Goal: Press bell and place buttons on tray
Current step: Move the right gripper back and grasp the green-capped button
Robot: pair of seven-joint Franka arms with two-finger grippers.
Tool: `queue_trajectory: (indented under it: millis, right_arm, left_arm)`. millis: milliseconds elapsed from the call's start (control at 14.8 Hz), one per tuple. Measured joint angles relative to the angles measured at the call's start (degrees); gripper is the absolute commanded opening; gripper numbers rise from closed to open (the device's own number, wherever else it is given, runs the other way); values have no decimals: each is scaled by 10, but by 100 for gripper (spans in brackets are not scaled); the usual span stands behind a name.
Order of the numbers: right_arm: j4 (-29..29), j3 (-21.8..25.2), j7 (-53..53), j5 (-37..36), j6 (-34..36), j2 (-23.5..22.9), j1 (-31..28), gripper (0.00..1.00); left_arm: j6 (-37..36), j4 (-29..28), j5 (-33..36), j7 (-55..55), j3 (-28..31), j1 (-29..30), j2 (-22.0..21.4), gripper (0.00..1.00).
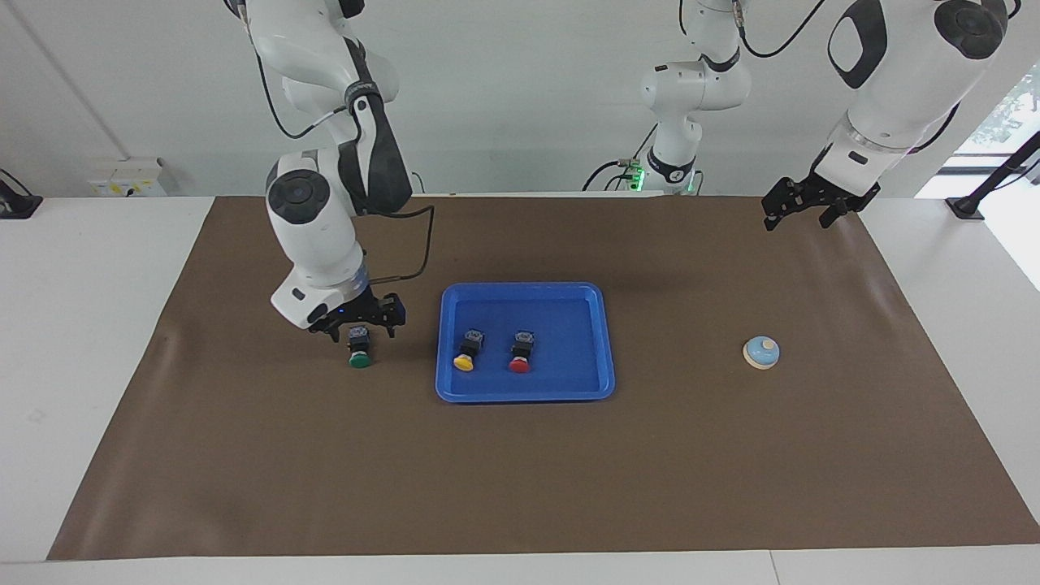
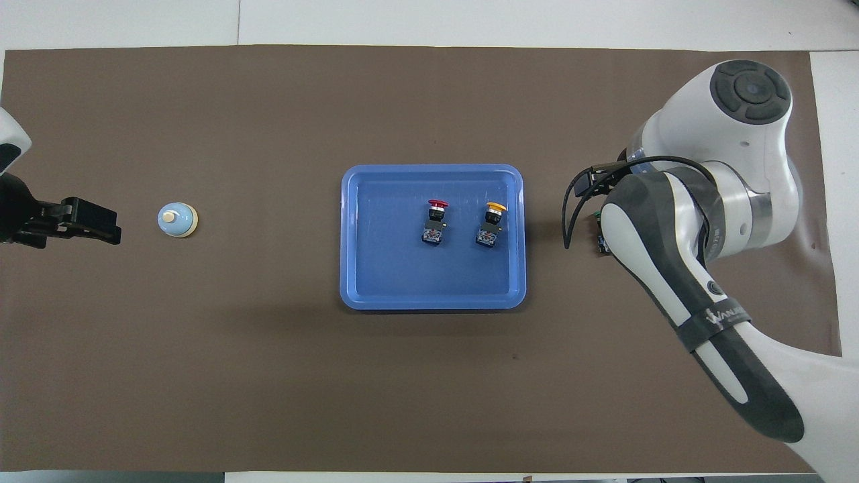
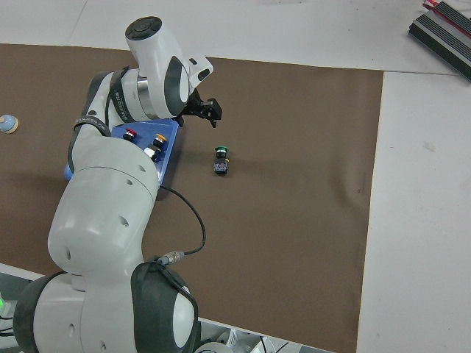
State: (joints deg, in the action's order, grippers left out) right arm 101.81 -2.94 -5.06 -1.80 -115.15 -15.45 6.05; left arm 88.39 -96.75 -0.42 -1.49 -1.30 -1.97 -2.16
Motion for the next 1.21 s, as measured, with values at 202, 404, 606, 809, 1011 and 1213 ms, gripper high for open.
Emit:
queue_trajectory:
  millis: [202, 404, 606, 809, 1011, 1213]
  right_arm:
    - [57, 0, 13, 0, -65, 7, -19, 100]
    - [103, -2, 13, 0, -106, 14, -19, 100]
    - [115, -5, 13, 0, -117, 15, -19, 100]
    - [132, -5, 13, 1, -139, 14, -18, 100]
    - [165, -5, 13, 2, -191, 6, -18, 100]
    - [188, -5, 11, 3, -221, 1, -18, 78]
  left_arm:
    - [0, 0, 0, 0, 0, 0, 0, 100]
    - [0, 0, 0, 0, 0, 0, 0, 100]
    - [0, 0, 0, 0, 0, 0, 0, 100]
    - [0, 0, 0, 0, 0, 0, 0, 100]
    - [0, 0, 0, 0, 0, 0, 0, 100]
    - [0, 0, 0, 0, 0, 0, 0, 100]
